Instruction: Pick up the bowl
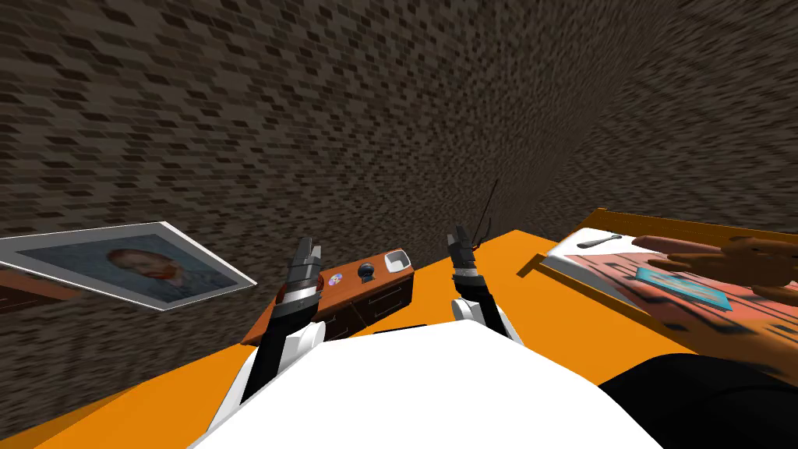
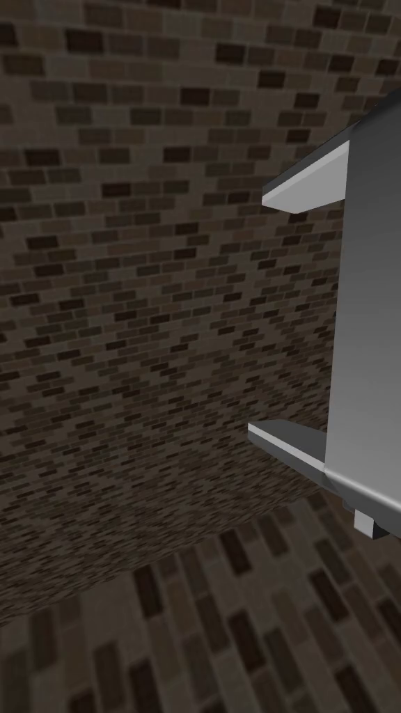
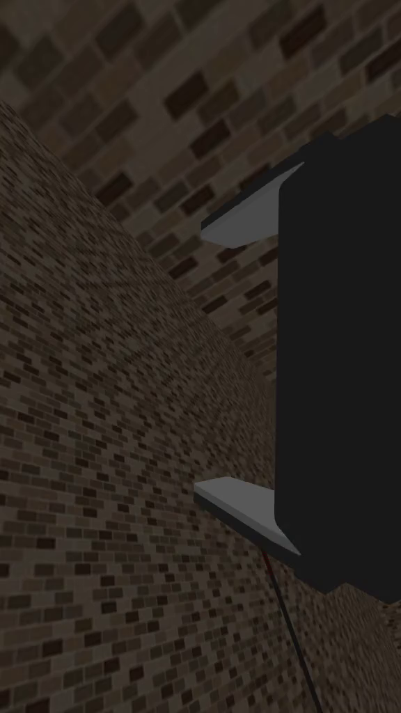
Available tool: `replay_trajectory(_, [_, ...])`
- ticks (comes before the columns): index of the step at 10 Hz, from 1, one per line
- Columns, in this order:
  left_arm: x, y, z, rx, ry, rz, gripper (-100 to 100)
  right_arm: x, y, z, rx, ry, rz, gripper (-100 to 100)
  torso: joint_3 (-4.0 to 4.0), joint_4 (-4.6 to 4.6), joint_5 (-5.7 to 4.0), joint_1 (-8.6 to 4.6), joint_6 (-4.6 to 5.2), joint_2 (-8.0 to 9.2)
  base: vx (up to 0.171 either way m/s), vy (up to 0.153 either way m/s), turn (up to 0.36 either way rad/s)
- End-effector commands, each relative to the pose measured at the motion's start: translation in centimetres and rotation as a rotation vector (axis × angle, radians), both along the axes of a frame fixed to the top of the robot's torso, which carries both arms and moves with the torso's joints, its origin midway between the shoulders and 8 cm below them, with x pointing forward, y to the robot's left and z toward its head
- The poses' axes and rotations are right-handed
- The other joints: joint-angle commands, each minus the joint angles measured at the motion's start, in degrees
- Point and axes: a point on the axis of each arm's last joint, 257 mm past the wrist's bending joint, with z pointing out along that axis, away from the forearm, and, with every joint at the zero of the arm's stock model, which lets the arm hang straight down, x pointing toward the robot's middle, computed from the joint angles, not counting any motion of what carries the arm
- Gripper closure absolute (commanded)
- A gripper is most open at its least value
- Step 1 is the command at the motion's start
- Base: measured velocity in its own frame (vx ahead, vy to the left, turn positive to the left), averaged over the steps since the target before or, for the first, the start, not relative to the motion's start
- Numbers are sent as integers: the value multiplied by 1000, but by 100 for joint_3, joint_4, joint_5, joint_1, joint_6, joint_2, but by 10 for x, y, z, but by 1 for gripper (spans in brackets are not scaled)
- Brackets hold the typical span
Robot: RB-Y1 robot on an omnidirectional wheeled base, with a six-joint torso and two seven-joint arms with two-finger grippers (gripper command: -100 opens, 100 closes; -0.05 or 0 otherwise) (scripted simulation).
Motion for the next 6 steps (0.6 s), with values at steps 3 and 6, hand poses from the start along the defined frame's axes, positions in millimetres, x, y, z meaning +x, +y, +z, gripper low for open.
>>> replay_trajectory(3, [0,0,0,0,0,0,0,5,0,-25,-120,72,-2,-100,4,1,1,7,-2,8,-22,25,125])
replay_trajectory(6, [0,0,0,0,0,0,0,9,-9,-66,-270,180,-30,-100,8,3,4,18,-2,15,-40,51,193])
